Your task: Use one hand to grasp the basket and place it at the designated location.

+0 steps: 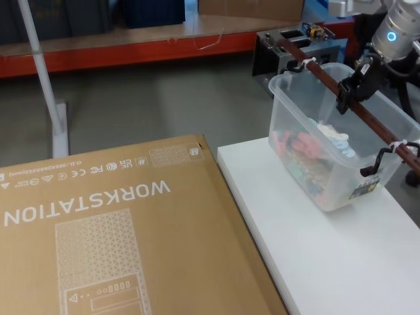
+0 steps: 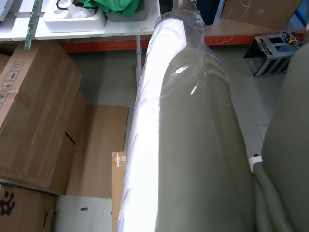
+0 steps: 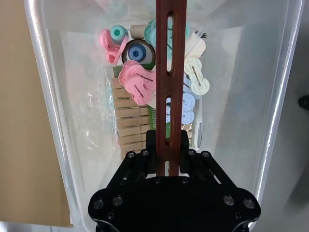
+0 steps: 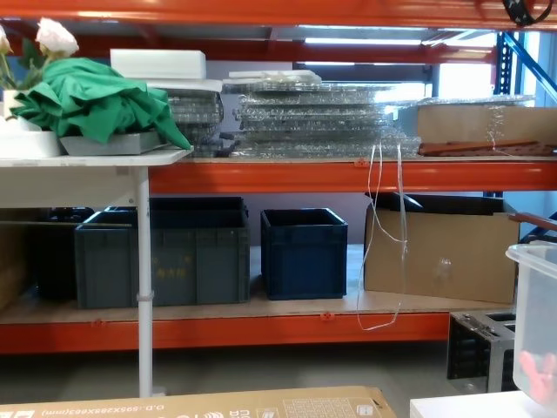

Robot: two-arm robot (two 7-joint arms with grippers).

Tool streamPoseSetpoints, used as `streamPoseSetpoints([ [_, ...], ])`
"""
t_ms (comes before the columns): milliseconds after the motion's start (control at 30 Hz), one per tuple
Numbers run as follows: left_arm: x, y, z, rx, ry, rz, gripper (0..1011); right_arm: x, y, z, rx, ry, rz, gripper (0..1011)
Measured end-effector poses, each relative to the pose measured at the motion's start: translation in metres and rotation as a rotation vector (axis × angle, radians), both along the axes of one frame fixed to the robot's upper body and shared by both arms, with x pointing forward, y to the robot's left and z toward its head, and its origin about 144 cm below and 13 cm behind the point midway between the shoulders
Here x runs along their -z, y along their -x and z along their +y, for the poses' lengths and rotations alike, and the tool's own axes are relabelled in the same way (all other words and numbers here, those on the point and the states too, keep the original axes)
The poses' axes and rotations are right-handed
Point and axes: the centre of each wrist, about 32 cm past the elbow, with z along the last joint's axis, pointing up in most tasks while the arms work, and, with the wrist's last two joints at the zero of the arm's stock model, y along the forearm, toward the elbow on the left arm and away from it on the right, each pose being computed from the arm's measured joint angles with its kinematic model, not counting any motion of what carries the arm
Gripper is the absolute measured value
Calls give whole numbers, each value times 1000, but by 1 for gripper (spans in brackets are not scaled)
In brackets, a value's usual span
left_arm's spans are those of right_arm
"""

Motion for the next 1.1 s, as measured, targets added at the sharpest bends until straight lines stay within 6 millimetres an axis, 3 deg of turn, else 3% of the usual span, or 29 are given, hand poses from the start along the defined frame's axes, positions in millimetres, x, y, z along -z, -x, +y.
streamPoseSetpoints([
  [1100,0,0,0,0,0,0,0,45,1,-9,92,-44,45,240],
])
